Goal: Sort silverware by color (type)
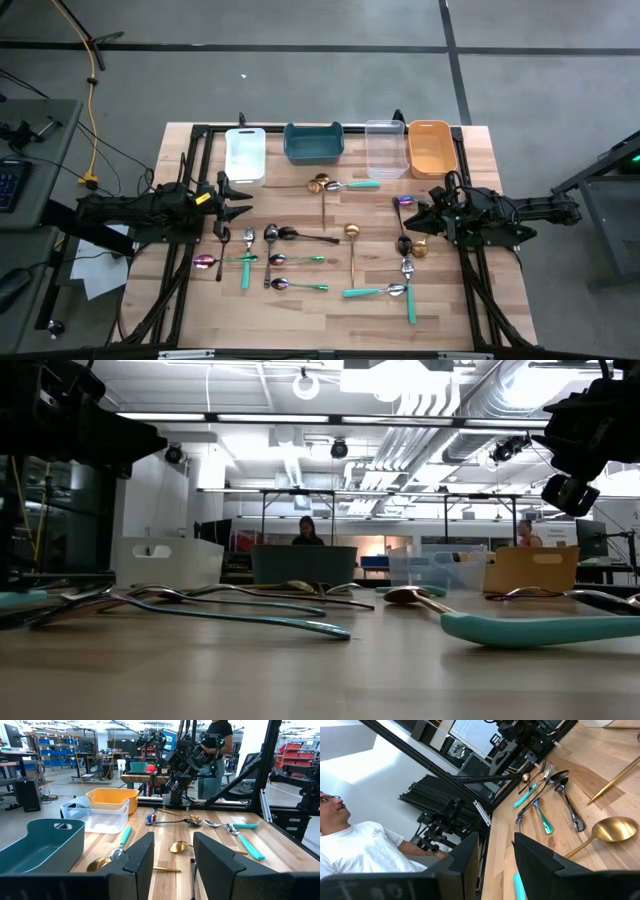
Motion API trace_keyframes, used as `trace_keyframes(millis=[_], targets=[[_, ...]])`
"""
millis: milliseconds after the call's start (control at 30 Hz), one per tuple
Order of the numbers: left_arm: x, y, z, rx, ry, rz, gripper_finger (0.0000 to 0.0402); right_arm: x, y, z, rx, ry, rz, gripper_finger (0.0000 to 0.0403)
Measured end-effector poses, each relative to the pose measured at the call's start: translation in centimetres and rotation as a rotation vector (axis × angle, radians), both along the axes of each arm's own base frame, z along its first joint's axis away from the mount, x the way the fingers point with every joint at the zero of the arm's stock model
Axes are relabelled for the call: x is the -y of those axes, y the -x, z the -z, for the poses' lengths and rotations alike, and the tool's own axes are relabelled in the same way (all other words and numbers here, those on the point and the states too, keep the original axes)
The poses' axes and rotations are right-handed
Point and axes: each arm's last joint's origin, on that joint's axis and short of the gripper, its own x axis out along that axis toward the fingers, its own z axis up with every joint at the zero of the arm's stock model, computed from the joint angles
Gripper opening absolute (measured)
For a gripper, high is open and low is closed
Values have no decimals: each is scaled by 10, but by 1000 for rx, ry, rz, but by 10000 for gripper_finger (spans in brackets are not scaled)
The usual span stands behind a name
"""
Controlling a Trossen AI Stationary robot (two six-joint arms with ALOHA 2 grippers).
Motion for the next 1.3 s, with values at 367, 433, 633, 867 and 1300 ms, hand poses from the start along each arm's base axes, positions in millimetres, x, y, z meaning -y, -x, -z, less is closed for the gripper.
trace_keyframes(millis=[367, 433, 633, 867, 1300], targets=[[0, 0, 0, 0, 0, 0, 129, 0, 0, 0, 0, 0, 0, 118], [0, 0, 0, 0, 0, 0, 129, 0, 0, 0, 0, 0, 0, 118], [0, 0, 0, 0, 0, 0, 129, 0, 0, 0, 0, 0, 0, 118], [0, 0, 0, 0, 0, 0, 129, 0, 0, 0, 0, 0, 0, 118], [0, 0, 0, 0, 0, 0, 129, 0, 0, 0, 8, 33, 15, 118]])
